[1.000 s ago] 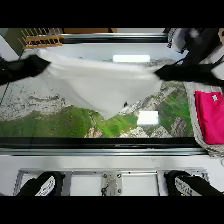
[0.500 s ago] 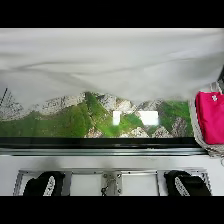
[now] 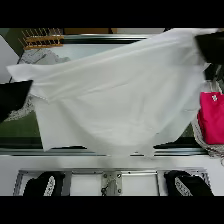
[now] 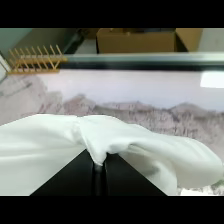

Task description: Fold the clothes and pants, and hang the long-sleeved shirts on hangers.

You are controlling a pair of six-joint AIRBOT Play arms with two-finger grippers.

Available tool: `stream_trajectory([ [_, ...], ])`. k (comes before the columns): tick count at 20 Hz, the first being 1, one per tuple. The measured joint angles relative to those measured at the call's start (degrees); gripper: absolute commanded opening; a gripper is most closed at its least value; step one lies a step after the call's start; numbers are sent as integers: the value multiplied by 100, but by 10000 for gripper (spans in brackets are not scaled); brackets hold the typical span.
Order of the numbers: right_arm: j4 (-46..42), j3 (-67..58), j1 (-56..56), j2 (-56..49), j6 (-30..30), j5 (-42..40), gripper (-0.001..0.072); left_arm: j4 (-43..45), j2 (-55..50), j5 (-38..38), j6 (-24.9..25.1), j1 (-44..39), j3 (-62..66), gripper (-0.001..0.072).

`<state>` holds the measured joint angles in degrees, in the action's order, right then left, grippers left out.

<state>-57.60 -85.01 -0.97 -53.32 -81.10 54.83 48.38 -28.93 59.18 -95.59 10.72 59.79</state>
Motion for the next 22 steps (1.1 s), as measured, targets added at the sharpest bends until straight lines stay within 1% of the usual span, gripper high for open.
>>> stream_trajectory([
  [2,-37,0,175,-822,-39,-74,14,42,-691,-238,118,-92,-229,7],
  [5,-136,-4,352,-2079,-37,-699,18,39,-2116,-848,619,-396,-74,7],
  [6,-116,-15,380,-2441,-35,-951,57,37,-2686,-1036,752,-498,127,7],
  [7,-90,-35,396,-2754,-33,-1165,252,13,-3259,-1213,846,-579,404,58],
  [8,-72,-66,396,-3025,-15,-1401,472,-2,-3858,-1335,922,-640,756,397],
  [9,-48,-98,380,-3233,-11,-1589,541,-2,-4409,-1373,938,-675,1134,668],
  [11,17,-155,280,-3427,4,-1812,534,-24,-5410,-1224,844,-675,1993,665],
  [13,42,-190,48,-3377,7,-1845,533,-24,-6074,-841,686,-586,2708,665],
  [14,48,-195,-116,-3292,57,-1735,531,-11,-6264,-656,651,-518,2959,665],
  [16,63,-142,-542,-3064,304,-1169,531,177,-6323,-330,608,-420,3123,665],
  [18,61,94,-999,-2894,533,-417,531,483,-6102,-140,605,-374,2846,665],
  [20,55,570,-1484,-2800,682,321,531,717,-5729,-66,577,-376,2208,666],
  [22,57,1213,-1888,-2782,765,769,531,826,-5329,-24,564,-461,1408,665],
])
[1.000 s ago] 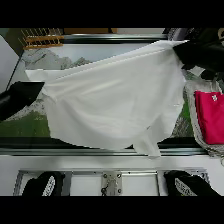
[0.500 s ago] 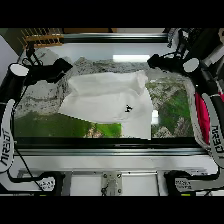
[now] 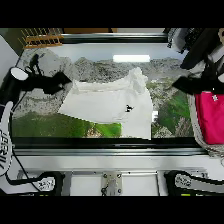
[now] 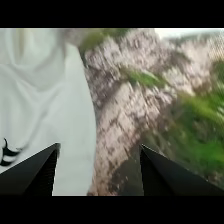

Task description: Fold the clothes and pants, and hang the long-sleeved shirts on hangers.

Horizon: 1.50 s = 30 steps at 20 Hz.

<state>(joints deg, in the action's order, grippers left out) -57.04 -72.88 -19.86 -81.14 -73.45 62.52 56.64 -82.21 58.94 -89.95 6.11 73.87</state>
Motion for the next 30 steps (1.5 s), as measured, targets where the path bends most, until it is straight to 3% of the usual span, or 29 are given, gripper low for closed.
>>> stream_trajectory([
  [6,387,984,-175,-621,181,146,499,127,774,-470,-184,-328,-1827,666],
  [15,1379,1091,929,-1421,597,-535,499,37,933,-693,-326,-400,-2382,666],
  [16,1401,1086,997,-1458,599,-577,418,37,935,-706,-326,-400,-2391,666],
  [17,1397,1086,1054,-1491,601,-619,173,37,935,-706,-326,-400,-2396,666],
  [18,1360,1093,1086,-1521,601,-643,14,35,940,-706,-328,-396,-2400,666],
  [21,1309,1088,1141,-1534,619,-693,14,59,940,-769,-535,-243,-2409,666],
  [26,1311,1082,1167,-1453,623,-708,14,789,940,-1091,-1687,332,-2590,665],
  [30,1329,1082,1169,-1432,625,-706,15,966,940,-1836,-2341,629,-3051,665],
])
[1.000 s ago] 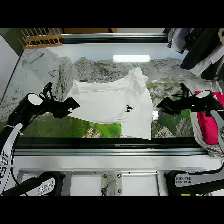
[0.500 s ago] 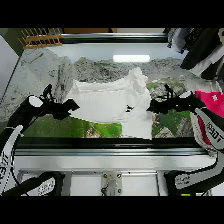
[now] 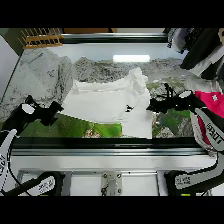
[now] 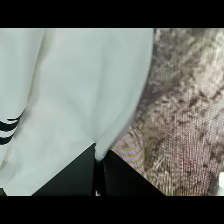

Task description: Fold the clothes and pants, and hang the long-sleeved shirts on hangers.

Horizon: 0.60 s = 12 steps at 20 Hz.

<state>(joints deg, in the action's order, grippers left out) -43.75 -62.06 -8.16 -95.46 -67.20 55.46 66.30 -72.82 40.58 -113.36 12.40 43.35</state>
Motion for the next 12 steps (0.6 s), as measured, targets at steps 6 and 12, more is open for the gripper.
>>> stream_trajectory([
  [6,2,0,0,4,2,-2,15,79,-315,-544,-271,101,0,665],
  [12,7,0,0,4,2,-20,14,98,-931,-282,15,-166,595,665],
])
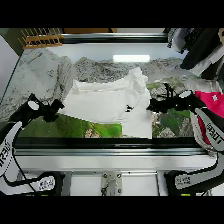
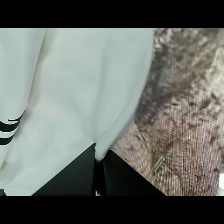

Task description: Fold the clothes and pants, and hang the long-sleeved shirts on hangers.

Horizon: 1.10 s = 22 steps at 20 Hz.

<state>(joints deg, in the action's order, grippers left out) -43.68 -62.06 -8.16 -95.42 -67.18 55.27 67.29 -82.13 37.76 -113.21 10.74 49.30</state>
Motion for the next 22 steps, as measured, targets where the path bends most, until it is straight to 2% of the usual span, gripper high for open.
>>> stream_trajectory([
  [3,0,-2,0,0,0,4,14,-2,-273,105,35,-160,278,645],
  [4,0,-2,0,0,0,4,15,-4,-339,122,52,-214,354,423],
  [6,0,-2,0,0,0,9,15,9,-439,199,52,-319,472,75],
  [7,0,-2,0,0,0,11,15,17,-461,205,55,-382,542,7],
  [11,-7,-61,-11,101,-2,28,14,17,-442,83,74,-511,857,7],
  [14,-74,-396,-118,546,-4,83,13,20,-35,81,179,-376,1283,7],
  [22,-199,-2345,-393,2894,-4,247,13,24,2597,142,787,22,3093,7],
])
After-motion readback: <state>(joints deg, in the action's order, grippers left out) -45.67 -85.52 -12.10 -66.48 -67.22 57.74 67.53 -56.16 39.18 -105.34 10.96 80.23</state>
